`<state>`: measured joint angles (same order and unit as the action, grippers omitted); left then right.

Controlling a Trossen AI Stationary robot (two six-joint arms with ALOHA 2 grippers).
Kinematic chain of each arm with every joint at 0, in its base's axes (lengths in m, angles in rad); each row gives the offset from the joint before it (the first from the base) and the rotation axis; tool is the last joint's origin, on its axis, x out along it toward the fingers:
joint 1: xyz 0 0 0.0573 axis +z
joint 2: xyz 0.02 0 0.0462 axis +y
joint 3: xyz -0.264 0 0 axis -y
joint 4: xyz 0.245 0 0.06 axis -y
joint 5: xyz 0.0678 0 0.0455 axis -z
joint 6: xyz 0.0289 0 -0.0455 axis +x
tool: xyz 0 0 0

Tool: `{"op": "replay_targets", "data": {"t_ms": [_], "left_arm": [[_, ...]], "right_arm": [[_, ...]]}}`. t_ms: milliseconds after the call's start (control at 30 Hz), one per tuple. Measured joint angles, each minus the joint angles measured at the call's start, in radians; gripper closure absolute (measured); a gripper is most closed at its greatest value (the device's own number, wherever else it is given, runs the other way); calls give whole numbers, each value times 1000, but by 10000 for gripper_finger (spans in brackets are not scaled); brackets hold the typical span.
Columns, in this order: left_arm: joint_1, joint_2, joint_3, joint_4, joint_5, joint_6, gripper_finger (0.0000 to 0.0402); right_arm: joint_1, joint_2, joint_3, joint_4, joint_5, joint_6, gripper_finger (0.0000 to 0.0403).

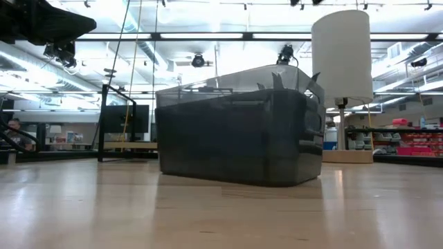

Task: Stack baskets on shelf by color
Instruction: Stack the bottom black bin on top of the top black bin

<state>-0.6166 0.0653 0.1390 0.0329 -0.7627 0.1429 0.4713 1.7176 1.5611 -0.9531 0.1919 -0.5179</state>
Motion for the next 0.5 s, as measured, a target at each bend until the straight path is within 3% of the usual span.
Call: {"op": "replay_targets", "data": {"t_ms": [233, 500], "left_arm": [[0, 0, 0, 0, 0, 0, 368], [0, 0, 0, 0, 0, 0, 366]], "right_arm": [[5, 0, 13, 64, 8, 35, 289], [-17, -41, 12, -87, 78, 485, 295]]}}
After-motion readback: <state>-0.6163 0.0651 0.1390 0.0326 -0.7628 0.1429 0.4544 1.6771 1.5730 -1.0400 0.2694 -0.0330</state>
